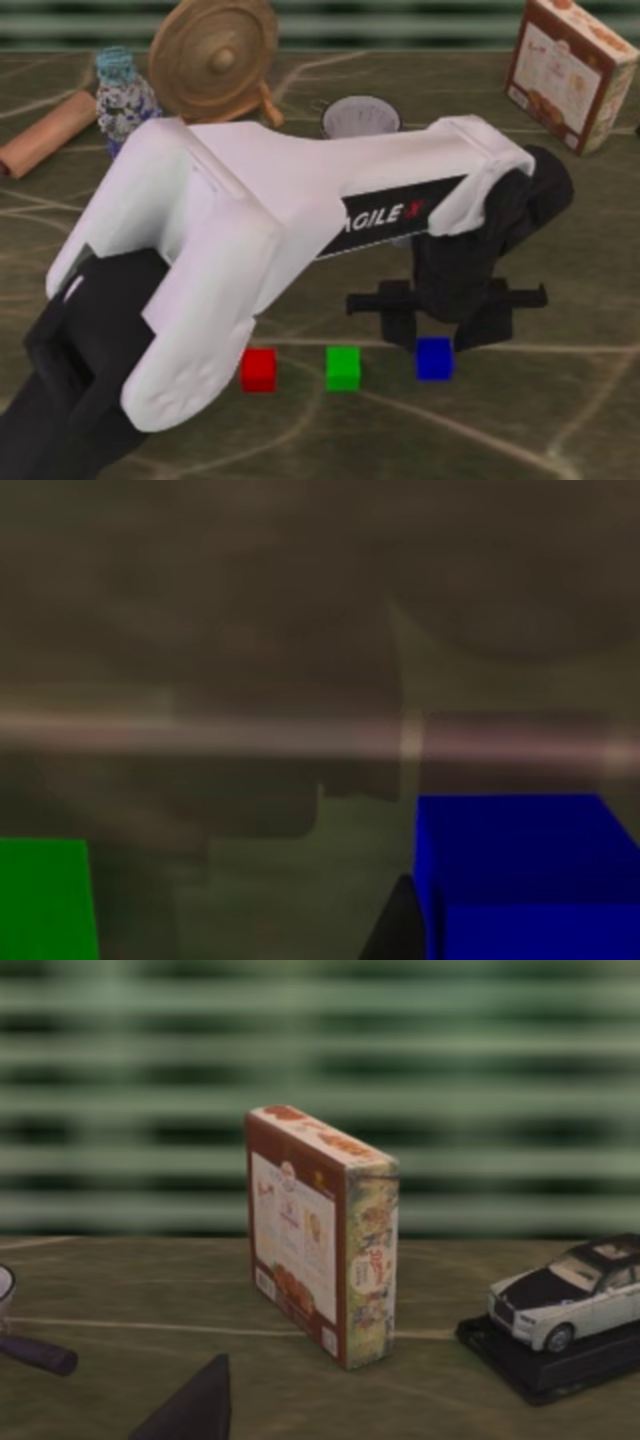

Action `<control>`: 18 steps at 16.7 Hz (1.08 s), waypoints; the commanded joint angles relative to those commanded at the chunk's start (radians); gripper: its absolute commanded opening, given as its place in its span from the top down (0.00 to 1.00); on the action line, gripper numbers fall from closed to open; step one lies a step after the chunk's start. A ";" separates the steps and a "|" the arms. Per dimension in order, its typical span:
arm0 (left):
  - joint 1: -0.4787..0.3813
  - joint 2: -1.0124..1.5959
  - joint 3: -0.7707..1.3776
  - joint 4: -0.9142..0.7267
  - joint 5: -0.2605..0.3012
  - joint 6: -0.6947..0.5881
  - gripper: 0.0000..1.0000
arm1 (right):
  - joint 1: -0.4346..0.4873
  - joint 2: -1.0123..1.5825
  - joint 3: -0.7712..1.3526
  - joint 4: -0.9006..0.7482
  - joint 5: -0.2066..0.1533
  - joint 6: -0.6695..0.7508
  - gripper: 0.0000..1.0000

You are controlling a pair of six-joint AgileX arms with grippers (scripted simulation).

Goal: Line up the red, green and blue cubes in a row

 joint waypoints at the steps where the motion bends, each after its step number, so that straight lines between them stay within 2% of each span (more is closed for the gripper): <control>1: 0.000 0.000 0.000 0.000 0.000 0.000 0.25 | 0.000 0.000 0.000 0.000 0.000 0.000 0.00; 4: 0.000 0.000 0.000 0.000 0.000 0.000 0.02 | 0.000 0.000 0.000 0.000 0.000 0.000 0.00; 5: 0.000 0.000 0.000 0.000 0.000 0.000 0.00 | 0.000 0.000 0.000 0.000 0.000 0.000 0.00; 14: 0.002 0.000 0.004 -0.004 0.000 0.000 0.00 | 0.000 0.000 0.000 0.000 0.000 0.000 0.00; 18: 0.011 -0.017 0.097 -0.120 -0.001 -0.005 0.00 | 0.000 0.000 0.000 0.000 0.000 0.000 0.00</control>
